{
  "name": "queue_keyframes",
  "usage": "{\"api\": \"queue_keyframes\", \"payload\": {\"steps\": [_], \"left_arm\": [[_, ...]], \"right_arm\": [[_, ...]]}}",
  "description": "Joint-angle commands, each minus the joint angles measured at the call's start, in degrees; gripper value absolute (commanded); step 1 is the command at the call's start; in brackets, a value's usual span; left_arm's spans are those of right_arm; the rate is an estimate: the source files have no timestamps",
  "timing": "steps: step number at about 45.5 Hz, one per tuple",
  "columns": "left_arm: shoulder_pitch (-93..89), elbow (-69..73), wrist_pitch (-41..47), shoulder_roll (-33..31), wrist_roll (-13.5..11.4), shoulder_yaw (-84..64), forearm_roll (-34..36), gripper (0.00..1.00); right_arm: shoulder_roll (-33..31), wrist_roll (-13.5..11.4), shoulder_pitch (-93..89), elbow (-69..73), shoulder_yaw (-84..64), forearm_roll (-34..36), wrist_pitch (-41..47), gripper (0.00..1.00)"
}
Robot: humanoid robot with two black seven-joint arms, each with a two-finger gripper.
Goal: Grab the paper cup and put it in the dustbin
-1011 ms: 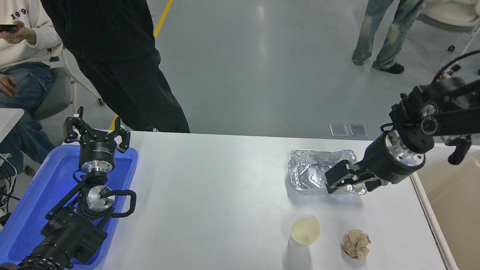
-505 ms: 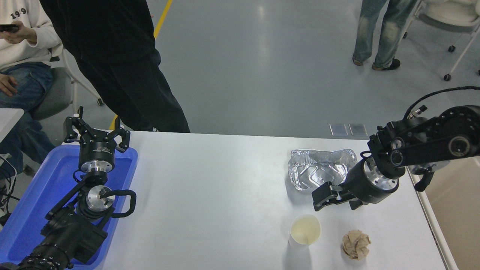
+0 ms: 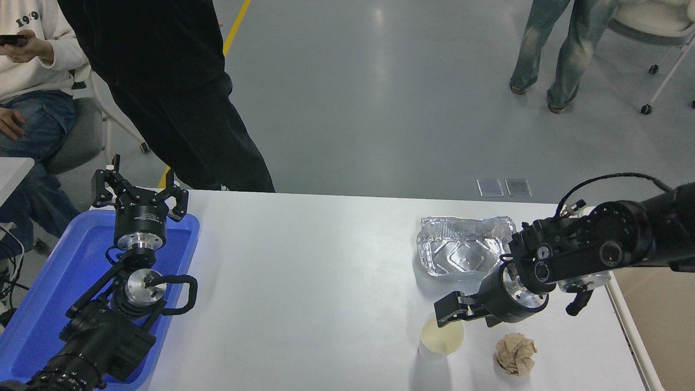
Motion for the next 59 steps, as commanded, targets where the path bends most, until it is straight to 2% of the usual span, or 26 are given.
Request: {"api": "queue_keyframes", "payload": {"steps": [1, 18, 26, 31, 37, 39, 41, 45, 47, 49, 59], "left_arm": [[0.0, 0.0, 0.0, 0.0, 0.0, 0.0, 0.0, 0.99], [0.0, 0.0, 0.0, 0.0, 0.0, 0.0, 0.0, 0.99], [0.0, 0.0, 0.0, 0.0, 0.0, 0.0, 0.0, 0.99], [0.0, 0.0, 0.0, 0.0, 0.0, 0.0, 0.0, 0.99], [0.0, 0.0, 0.0, 0.0, 0.0, 0.0, 0.0, 0.99], [0.0, 0.0, 0.0, 0.0, 0.0, 0.0, 0.0, 0.99], [0.0, 0.0, 0.0, 0.0, 0.0, 0.0, 0.0, 0.99], [0.0, 0.0, 0.0, 0.0, 0.0, 0.0, 0.0, 0.99], [0.0, 0.0, 0.0, 0.0, 0.0, 0.0, 0.0, 0.99], [0.0, 0.0, 0.0, 0.0, 0.0, 0.0, 0.0, 0.99], [0.0, 0.0, 0.0, 0.0, 0.0, 0.0, 0.0, 0.99]], "right_arm": [[0.5, 0.1, -4.8, -3.4, 0.5, -2.0, -0.9, 1.00], [1.5, 0.1, -8.0, -7.0, 0.6, -3.3, -1.6, 1.00], [1.6, 0.8, -8.3, -7.0, 0.5, -3.6, -2.4, 0.96], [1.6, 1.4, -8.3, -7.0, 0.4, -4.0, -2.5, 0.89], [1.5, 3.3, -8.2, -7.0, 0.3, -4.9, -3.0, 0.74], [1.5, 3.8, -8.2, -7.0, 0.2, -4.9, -3.2, 0.62], [1.4, 4.1, -8.1, -7.0, 0.1, -4.9, -3.3, 0.45], [1.4, 5.1, -8.0, -6.9, 0.0, -5.6, -3.5, 0.21], [1.4, 5.6, -7.9, -6.9, -0.2, -5.9, -3.4, 0.15], [1.4, 5.7, -7.9, -6.9, -0.3, -6.3, -3.4, 0.00], [1.2, 5.6, -7.7, -6.8, -0.5, -8.1, -3.3, 0.00]]}}
